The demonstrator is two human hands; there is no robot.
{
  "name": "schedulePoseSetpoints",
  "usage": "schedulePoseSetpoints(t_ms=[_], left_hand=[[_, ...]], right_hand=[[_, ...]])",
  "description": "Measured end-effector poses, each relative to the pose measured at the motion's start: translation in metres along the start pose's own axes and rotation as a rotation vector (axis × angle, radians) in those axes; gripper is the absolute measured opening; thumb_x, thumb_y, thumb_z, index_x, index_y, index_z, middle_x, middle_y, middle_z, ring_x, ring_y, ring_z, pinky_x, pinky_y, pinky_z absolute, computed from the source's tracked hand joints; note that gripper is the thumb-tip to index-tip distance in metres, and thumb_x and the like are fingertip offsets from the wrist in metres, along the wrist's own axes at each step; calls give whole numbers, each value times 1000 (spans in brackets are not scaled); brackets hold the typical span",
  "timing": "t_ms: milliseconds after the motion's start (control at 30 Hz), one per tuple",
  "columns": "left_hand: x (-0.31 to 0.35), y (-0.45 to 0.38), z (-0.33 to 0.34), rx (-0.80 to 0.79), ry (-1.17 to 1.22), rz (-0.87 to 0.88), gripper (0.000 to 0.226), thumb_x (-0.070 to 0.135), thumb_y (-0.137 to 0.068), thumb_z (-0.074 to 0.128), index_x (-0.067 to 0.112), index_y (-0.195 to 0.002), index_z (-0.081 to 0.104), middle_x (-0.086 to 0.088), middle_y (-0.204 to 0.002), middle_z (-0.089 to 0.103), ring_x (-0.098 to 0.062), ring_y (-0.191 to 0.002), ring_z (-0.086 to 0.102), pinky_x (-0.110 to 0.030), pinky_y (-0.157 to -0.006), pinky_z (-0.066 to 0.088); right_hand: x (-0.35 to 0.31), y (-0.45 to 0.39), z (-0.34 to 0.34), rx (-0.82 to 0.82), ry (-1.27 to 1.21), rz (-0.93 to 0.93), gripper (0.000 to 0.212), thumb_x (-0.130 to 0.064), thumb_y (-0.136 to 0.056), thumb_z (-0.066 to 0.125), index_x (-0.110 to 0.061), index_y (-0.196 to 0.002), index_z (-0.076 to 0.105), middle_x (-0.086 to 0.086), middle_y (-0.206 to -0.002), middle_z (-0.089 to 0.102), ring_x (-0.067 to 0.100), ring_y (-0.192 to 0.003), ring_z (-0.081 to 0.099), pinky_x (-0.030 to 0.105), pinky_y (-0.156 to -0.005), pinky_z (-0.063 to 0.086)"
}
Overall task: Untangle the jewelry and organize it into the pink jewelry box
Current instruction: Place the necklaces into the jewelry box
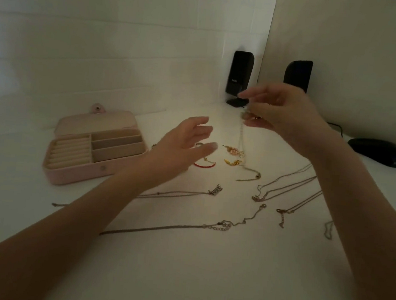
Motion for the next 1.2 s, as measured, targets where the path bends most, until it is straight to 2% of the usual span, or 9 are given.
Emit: schedulePoseSetpoints(t_ms=[67,167,233,300,600,767,1000,1100,1200], left_hand=[[9,2,7,-68,75,-33,50,22,-88,58,21,-135,40,3,-131,56,-5,-118,54,-27,-103,41],[17,5,8,-98,128,-4,28,22,-95,48,13,-119,57,1,-93,70,-11,-91,66,-29,-94,48],[17,5,2,-76,152,-4,26,19,-98,43,12,-101,68,1,-68,59,-12,-63,58,-31,-83,55],[18,2,-10,-31,117,-20,28,18,-98,44,15,-93,71,2,-61,49,-8,-53,45,-26,-69,55],[11,22,-104,-21,-275,-65,14,10,-87,58,15,-84,71,5,-72,72,-4,-70,67,-13,-65,51],[3,34,-151,225,-63,-90,15,5,-87,56,12,-86,70,-8,-83,74,-12,-70,71,-18,-61,55],[2,40,-150,135,-210,-181,9,6,-82,65,8,-85,73,-4,-78,75,-9,-73,71,-12,-65,52],[2,40,-150,79,-330,-192,13,9,-82,66,17,-81,76,2,-79,75,-1,-77,69,-7,-72,48],[-3,41,-155,103,-476,-221,19,12,-79,67,27,-71,76,5,-75,74,-5,-76,65,-15,-76,47]], right_hand=[[-12,5,21,-107,-111,-33,21,4,-87,55,-11,-98,66,9,-86,63,11,-75,68,19,-72,55],[-13,7,40,-127,-162,-66,23,7,-84,56,-11,-94,67,9,-81,57,14,-73,62,24,-78,56],[-9,5,43,-73,-229,-55,23,7,-84,55,-10,-93,67,8,-78,53,13,-71,57,23,-80,55],[-5,2,42,10,-268,-36,22,7,-85,55,-10,-92,66,11,-79,51,16,-75,53,23,-81,54],[-15,-27,54,238,-505,-110,24,11,-83,53,-10,-80,63,7,-72,54,13,-69,54,19,-72,51],[-30,-51,113,68,-569,-97,23,11,-84,53,-9,-79,63,13,-75,51,15,-71,54,24,-80,54],[-46,-66,175,-181,-471,-140,21,12,-82,52,-6,-85,63,11,-70,48,19,-69,53,24,-75,55],[-43,-60,183,-263,-351,-134,23,13,-82,53,-4,-90,65,10,-68,48,17,-67,54,30,-79,58],[-39,-51,188,-347,-294,-112,22,13,-82,53,-3,-92,65,17,-78,49,23,-73,52,27,-76,57]])
Point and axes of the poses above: each hand's wrist, its own y-axis away from the middle knuckle, its own z-axis out of the palm, x = y × z, the point moved 2 cm from there along -y, towards the middle knuckle
